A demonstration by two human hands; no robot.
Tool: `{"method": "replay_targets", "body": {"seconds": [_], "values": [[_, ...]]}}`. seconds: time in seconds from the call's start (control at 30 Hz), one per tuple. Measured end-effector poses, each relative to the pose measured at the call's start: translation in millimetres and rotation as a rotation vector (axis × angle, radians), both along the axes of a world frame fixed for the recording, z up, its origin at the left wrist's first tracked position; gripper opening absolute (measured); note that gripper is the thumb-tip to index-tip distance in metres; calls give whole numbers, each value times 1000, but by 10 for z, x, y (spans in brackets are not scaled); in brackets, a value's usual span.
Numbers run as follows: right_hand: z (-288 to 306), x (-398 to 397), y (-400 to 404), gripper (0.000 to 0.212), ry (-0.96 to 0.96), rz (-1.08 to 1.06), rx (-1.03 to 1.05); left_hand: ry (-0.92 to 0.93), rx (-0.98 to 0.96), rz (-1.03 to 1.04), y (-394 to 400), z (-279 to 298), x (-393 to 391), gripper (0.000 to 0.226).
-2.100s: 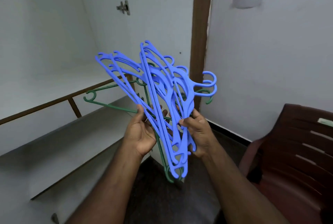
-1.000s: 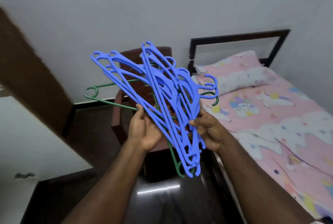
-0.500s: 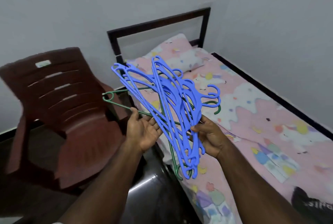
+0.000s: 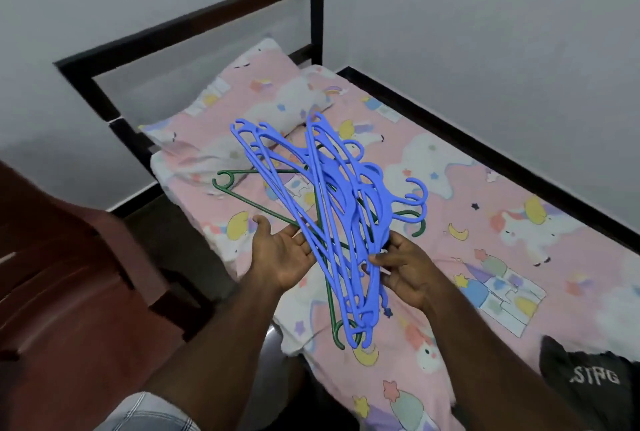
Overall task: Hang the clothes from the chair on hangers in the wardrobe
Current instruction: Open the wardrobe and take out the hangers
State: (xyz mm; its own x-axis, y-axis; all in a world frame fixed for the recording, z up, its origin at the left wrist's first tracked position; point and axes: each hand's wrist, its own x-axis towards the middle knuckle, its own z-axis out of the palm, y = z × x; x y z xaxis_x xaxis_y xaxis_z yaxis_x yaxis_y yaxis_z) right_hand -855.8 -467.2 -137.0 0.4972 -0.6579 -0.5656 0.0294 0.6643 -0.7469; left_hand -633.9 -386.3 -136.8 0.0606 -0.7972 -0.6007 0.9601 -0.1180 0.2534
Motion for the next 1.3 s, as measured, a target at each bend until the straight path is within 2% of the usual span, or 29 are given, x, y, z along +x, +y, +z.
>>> {"method": "replay_targets", "body": {"seconds": [0.23, 0.4, 0.53, 0.6, 0.67, 0.77, 0.87, 1.0, 1.17, 1.2, 1.27, 1.3], "values": [[-596, 561, -716, 49, 92, -88, 78, 1, 103, -115, -1007, -648, 578, 103], [-1077, 867, -1167, 46, 164, -57, 79, -21, 154, -156, -1521, -1143, 904, 96], [-1384, 1054, -1503, 59, 184, -15, 37, -207, 228, -293, -1821, -1466, 1204, 94], [-1565, 1131, -1595, 73, 336, -57, 16, -343, 334, -395, -1867, -1601, 1332, 97], [-1737, 1183, -1604, 82, 570, -36, -74, -427, 397, -440, -1837, -1708, 1387, 96], [-1755, 1270, -1464, 77, 821, 120, -207, -534, 433, -469, -1708, -1814, 1306, 91], [-1687, 1361, -1305, 59, 921, 199, -374, -625, 431, -476, -1616, -1798, 1131, 82], [-1650, 1492, -1168, 64, 967, 328, -444, -645, 364, -491, -1578, -1672, 912, 64], [-1559, 1439, -1000, 65, 1009, 377, -469, -768, 302, -517, -1507, -1537, 719, 20], [-1509, 1421, -949, 66, 1022, 393, -486, -813, 293, -554, -1478, -1489, 677, 25], [-1480, 1378, -857, 68, 1066, 432, -523, -896, 271, -605, -1433, -1511, 575, 75], [-1457, 1360, -823, 70, 1088, 452, -546, -938, 267, -636, -1419, -1500, 520, 93]]}}
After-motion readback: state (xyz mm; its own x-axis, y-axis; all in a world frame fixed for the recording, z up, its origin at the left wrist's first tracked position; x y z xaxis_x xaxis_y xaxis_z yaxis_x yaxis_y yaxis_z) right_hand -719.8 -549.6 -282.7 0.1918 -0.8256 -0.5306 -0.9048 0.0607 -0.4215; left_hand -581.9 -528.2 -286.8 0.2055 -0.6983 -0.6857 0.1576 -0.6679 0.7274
